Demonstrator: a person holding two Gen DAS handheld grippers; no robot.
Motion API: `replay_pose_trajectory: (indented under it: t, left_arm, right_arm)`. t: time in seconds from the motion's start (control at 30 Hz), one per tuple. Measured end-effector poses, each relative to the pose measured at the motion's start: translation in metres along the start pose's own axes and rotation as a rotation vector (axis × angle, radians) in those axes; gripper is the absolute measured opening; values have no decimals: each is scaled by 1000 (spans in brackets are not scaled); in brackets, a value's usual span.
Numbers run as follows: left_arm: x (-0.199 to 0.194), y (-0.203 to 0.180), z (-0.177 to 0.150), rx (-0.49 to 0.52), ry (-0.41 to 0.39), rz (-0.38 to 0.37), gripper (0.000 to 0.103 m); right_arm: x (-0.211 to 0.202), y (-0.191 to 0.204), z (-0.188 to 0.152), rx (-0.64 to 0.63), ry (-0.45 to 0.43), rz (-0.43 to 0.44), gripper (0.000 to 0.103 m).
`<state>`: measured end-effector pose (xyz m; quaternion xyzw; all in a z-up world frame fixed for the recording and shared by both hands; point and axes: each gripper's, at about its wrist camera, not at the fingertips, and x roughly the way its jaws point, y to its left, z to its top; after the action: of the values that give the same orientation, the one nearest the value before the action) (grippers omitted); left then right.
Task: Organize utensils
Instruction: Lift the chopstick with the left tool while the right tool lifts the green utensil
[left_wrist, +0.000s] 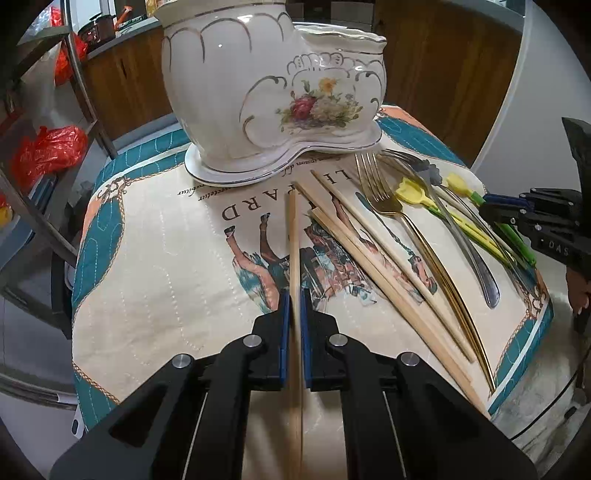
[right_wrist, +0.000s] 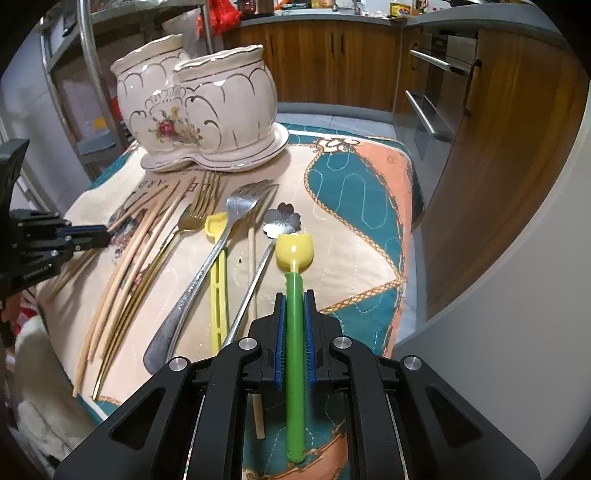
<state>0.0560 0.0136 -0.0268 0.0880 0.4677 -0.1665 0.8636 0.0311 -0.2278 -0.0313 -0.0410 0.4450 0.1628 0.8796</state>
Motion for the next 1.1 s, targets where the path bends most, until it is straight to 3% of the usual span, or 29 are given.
replay_pose_trajectory:
  t: [0.2, 0.43, 0.6, 0.93, 1.1]
  left_arm:
    - [-17, 2, -8, 1, -87, -1, 6]
    - [-70, 7, -2, 22, -332, -45, 6]
    - [-107, 18, 30, -11, -513, -65, 6]
    - [-123, 41, 113, -99, -694, -95, 6]
    - [-119, 49, 153, -161, -783, -56, 6]
  right_arm:
    - [-22, 1, 5, 17, -109, 52, 10]
    - [-46, 6, 30, 28, -268, 122, 10]
    - [-61, 11, 63, 48, -393, 174, 10]
    - [-51, 12, 134, 137, -601, 285, 10]
    - [-27, 11, 160, 193, -653, 319, 10]
